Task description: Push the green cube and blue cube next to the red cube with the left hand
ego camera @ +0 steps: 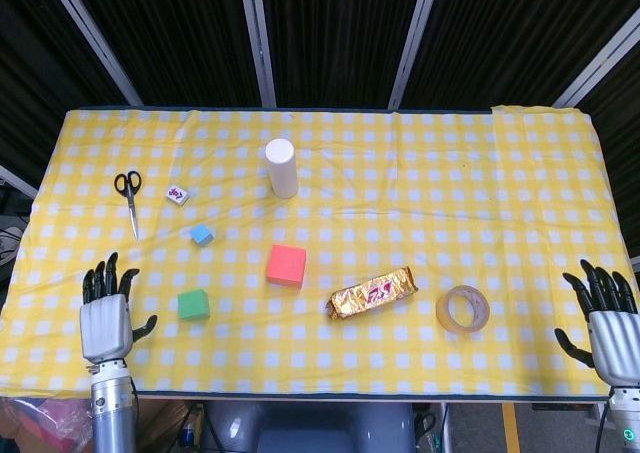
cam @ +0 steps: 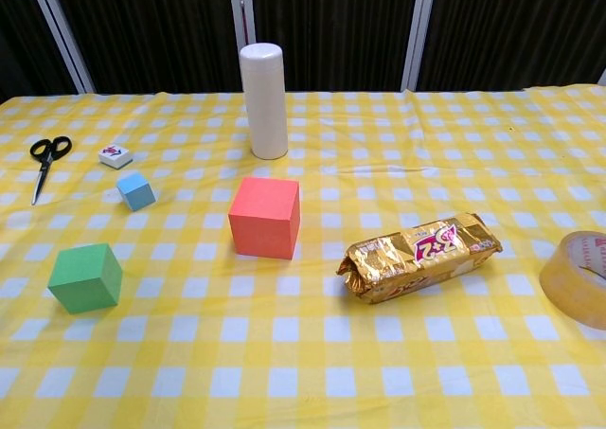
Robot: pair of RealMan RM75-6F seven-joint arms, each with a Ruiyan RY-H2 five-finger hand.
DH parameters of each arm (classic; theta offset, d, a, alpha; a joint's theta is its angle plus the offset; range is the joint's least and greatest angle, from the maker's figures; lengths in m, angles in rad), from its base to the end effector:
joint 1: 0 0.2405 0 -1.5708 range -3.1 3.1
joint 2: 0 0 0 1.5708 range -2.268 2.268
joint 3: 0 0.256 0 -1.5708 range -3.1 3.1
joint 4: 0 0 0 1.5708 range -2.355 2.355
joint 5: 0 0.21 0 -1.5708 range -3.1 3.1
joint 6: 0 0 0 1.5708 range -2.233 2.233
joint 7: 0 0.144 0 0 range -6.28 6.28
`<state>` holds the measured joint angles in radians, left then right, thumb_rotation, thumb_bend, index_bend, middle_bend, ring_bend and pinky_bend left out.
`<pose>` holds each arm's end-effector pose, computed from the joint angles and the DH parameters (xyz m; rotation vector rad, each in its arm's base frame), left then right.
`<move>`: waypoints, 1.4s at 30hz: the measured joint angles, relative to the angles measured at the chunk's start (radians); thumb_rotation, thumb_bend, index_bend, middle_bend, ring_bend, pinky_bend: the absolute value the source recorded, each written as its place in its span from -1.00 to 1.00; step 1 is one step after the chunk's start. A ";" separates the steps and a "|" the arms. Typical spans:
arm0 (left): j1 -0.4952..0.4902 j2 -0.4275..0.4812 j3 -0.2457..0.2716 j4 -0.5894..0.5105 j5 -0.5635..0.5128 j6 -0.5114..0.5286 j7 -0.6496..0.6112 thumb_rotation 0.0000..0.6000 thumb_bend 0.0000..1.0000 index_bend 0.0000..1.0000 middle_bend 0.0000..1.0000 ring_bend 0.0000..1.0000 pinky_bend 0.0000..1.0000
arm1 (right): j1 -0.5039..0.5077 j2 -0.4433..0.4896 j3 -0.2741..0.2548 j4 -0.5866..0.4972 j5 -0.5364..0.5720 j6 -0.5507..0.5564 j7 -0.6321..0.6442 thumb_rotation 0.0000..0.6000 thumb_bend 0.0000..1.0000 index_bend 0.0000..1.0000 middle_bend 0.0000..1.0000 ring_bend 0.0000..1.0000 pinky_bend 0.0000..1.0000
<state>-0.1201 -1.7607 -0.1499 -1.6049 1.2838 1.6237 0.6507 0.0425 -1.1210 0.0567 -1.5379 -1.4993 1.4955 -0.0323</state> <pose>-0.2287 0.1956 0.0083 -1.1495 -0.9504 -0.7967 -0.3315 -0.1697 0.1686 1.3770 -0.8369 0.8076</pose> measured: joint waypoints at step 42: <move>-0.052 -0.133 0.009 0.122 -0.042 -0.088 0.020 1.00 -0.77 -0.51 -1.00 -1.00 -1.00 | 0.004 0.003 0.000 -0.002 -0.001 -0.004 0.005 1.00 -0.37 -0.68 -1.00 -1.00 -1.00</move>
<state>-0.1717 -1.8938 -0.1412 -1.4831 1.2413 1.5359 0.6705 0.0468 -1.1183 0.0567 -1.5401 -1.5003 1.4918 -0.0268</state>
